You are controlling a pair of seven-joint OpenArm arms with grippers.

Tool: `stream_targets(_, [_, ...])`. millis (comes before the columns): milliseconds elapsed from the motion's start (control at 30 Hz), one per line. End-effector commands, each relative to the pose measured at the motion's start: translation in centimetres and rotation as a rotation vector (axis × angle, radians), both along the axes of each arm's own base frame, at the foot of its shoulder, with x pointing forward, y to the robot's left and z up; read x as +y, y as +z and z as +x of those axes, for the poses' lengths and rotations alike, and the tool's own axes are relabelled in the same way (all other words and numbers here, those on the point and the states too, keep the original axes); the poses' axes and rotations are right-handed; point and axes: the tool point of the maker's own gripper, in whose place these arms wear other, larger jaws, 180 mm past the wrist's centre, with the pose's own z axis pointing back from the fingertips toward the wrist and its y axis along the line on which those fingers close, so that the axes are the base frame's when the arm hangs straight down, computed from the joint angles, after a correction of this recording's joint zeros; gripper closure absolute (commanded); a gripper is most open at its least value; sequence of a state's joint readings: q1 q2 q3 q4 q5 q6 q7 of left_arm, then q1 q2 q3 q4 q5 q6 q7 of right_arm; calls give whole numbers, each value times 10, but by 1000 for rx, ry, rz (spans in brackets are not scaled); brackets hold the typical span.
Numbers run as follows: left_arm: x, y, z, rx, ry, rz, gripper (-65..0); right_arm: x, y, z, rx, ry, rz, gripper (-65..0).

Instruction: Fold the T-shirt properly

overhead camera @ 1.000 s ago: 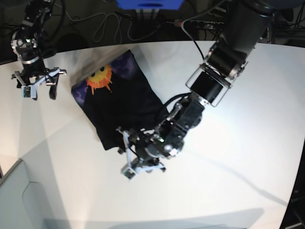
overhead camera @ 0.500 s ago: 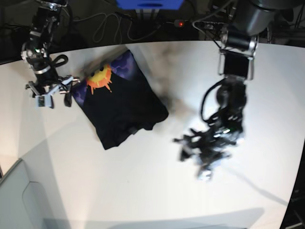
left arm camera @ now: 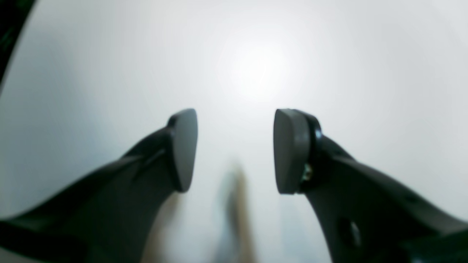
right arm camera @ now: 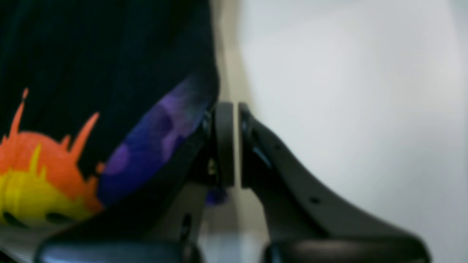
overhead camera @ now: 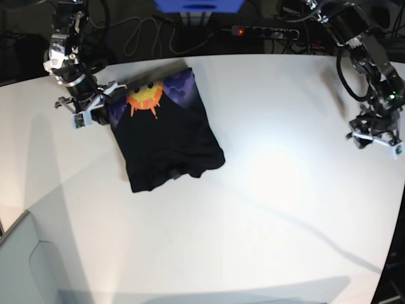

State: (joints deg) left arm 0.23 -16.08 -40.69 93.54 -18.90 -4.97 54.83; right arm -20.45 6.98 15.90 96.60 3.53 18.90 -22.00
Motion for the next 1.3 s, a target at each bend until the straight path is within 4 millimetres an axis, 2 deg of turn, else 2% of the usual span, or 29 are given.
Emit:
stream_targets(0, [8,17,3,-59,7,15,-322,5,16,5,-59,15,12,-2])
stream_targets(133, [13,17,-12,-71,7,-34,-322,19,33,-4,-88,56,8,-2])
stream_targets(233, [11,16,-18,-74,-11,-69,-322,22,45,-6,-113,68,-1,-2])
stream_targets(333, [8,11,-27,-60,-20,-95,-322,20,49,-4,-125,63,-6,-2])
stream_targets(433, [13,16,-37,-74,2,-92,-321,17,46,0,-121,57,-7,-2])
stream_targets(600, [18,30,-49,-86,10,-46,-321,17,24,-7,-60,50,11,-2])
stream_targets(833, [29,36,-69,-69,40,-10,-321,53,9,-33,4,130,65,-2])
stream_targets(967, [33,33,-78,-49,53,-6,-321,55,7,-38,16,130,68,-1])
stream_targets(1067, [33,30,-83,-32,52,-5,-321,54,19,-33,-19,133,60,-1])
stream_targets(1167, [28,21,-93,-9,60,-22,-311,44,37,-30,-63,116,33,-1])
stream_targets(1267, [21,21,-105,18,43,-6,-226,51,61,-29,-120,140,25,-1])
